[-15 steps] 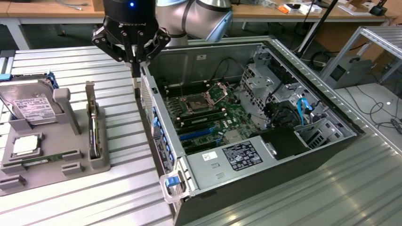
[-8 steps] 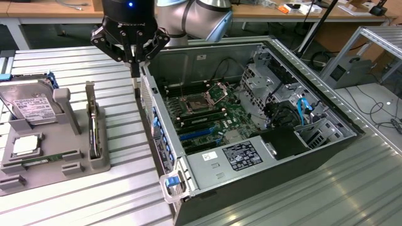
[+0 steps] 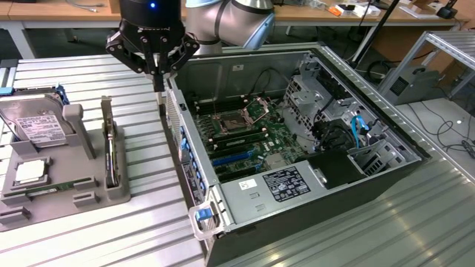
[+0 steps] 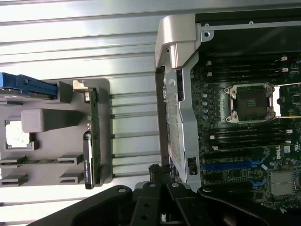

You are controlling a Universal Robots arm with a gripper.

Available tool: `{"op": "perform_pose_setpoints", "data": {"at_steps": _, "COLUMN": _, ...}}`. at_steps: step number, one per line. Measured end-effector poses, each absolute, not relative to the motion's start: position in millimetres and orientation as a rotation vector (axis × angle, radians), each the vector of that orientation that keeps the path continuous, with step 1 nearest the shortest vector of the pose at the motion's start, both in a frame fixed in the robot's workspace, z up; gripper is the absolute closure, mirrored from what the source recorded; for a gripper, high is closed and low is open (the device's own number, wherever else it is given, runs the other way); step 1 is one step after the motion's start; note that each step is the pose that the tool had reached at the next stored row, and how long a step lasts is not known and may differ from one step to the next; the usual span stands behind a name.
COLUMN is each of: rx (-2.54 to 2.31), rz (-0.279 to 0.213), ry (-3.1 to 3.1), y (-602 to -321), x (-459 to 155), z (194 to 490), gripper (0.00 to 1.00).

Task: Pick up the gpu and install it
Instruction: 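Reach for the gpu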

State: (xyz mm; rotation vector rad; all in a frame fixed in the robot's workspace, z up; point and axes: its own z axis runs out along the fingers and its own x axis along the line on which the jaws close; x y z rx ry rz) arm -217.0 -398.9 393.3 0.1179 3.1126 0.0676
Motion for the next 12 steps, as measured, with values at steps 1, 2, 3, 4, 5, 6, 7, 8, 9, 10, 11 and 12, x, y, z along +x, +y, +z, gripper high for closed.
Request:
{"op": "perform_pose_setpoints", "data": {"at_steps": 1, "rx": 0.118, "rz": 0.068, "ry": 3.112, "y": -398.9, "x": -217.1, "z": 393.3, "gripper": 0.89}}
{"op": "perform_pose_setpoints", "data": {"at_steps": 2, "rx": 0.118, "rz": 0.068, "ry": 3.112, "y": -398.9, "x": -217.9, "z": 393.3, "gripper": 0.89}}
{"op": "perform_pose_setpoints", "data": {"at_steps": 3, "rx": 0.118, "rz": 0.068, "ry": 3.113, "y": -398.9, "x": -218.4, "z": 393.3, "gripper": 0.89}}
{"op": "perform_pose_setpoints", "data": {"at_steps": 4, "rx": 0.118, "rz": 0.068, "ry": 3.112, "y": -398.9, "x": -218.5, "z": 393.3, "gripper": 0.89}}
{"op": "perform_pose_setpoints", "data": {"at_steps": 5, "rx": 0.118, "rz": 0.068, "ry": 3.112, "y": -398.9, "x": -218.6, "z": 393.3, "gripper": 0.89}}
{"op": "perform_pose_setpoints", "data": {"at_steps": 6, "rx": 0.118, "rz": 0.068, "ry": 3.112, "y": -398.9, "x": -218.8, "z": 393.3, "gripper": 0.89}}
{"op": "perform_pose_setpoints", "data": {"at_steps": 7, "rx": 0.118, "rz": 0.068, "ry": 3.112, "y": -398.9, "x": -219.0, "z": 393.3, "gripper": 0.89}}
{"op": "perform_pose_setpoints", "data": {"at_steps": 8, "rx": 0.118, "rz": 0.068, "ry": 3.112, "y": -398.9, "x": -219.2, "z": 393.3, "gripper": 0.89}}
{"op": "perform_pose_setpoints", "data": {"at_steps": 9, "rx": 0.118, "rz": 0.068, "ry": 3.112, "y": -398.9, "x": -219.3, "z": 393.3, "gripper": 0.89}}
{"op": "perform_pose_setpoints", "data": {"at_steps": 10, "rx": 0.118, "rz": 0.068, "ry": 3.112, "y": -398.9, "x": -219.5, "z": 393.3, "gripper": 0.89}}
{"op": "perform_pose_setpoints", "data": {"at_steps": 11, "rx": 0.118, "rz": 0.068, "ry": 3.112, "y": -398.9, "x": -219.6, "z": 393.3, "gripper": 0.89}}
{"op": "perform_pose_setpoints", "data": {"at_steps": 12, "rx": 0.118, "rz": 0.068, "ry": 3.113, "y": -398.9, "x": -219.9, "z": 393.3, "gripper": 0.89}}
